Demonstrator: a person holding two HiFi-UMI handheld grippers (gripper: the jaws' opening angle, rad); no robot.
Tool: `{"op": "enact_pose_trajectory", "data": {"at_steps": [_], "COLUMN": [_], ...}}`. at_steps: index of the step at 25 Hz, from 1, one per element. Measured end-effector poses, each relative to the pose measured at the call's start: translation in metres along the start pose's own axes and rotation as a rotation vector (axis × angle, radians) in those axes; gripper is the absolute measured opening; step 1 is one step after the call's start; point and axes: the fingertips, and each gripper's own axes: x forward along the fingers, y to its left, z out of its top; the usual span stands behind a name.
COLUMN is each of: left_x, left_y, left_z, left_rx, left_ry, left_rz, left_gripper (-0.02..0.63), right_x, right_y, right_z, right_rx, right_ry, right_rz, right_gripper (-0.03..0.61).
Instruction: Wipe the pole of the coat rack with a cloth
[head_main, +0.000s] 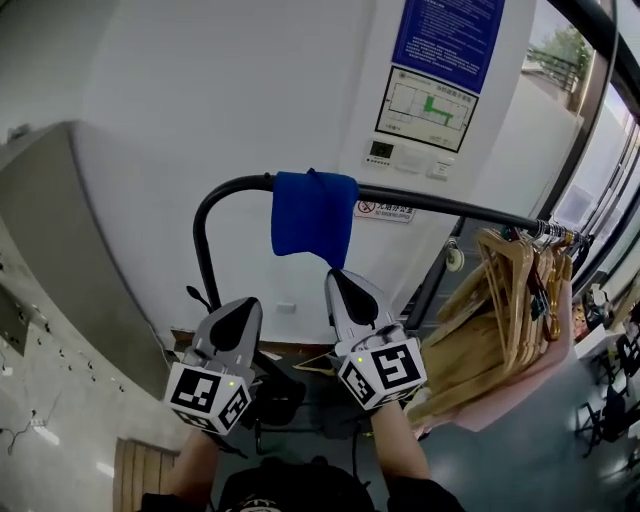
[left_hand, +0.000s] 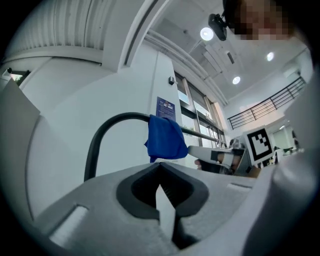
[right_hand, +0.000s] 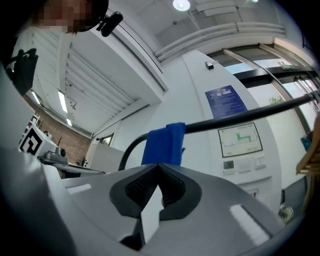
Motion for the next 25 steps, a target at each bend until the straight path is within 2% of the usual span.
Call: {"op": "enact_pose_trajectory", "data": {"at_steps": [6,10,16,20,25], "left_x": [-0.012,-0.030,-0.062,-0.085,-0.124], "left_y": [-0.033,-0.062,-0.104,-0.136,-0.187], "left_z": [-0.039,-0.053,-0.068,-0.088,-0.103], "left_rx": [-0.028,-0.026,-0.021,-0.046,-0.053], "left_ry": [0.060,0.085,0.112,0.159,0.203], "left_rz": [-0.111,-0.154,-0.106,-0.042,0.003], "left_gripper": [0.005,0.005,0.005,0.005,0.005], "right_x": [-0.065,-0.102,-0.156,-0.199,-0.264], "right_y": [0.005,0.015,0.047,0.073,0.071], "right_z": [-0.074,-0.102,-0.103,-0.106,-0.104], "right_rx": [0.073,0.122,0.174,0.153,0.188], "right_ry": [0.152,0.213,0.235,0.285,0.312], "right_rz": [-0.090,-0.112,-0.063,-0.019,-0.021], "right_gripper": [0.002,0.002,0.002,0.002,0.002]}}
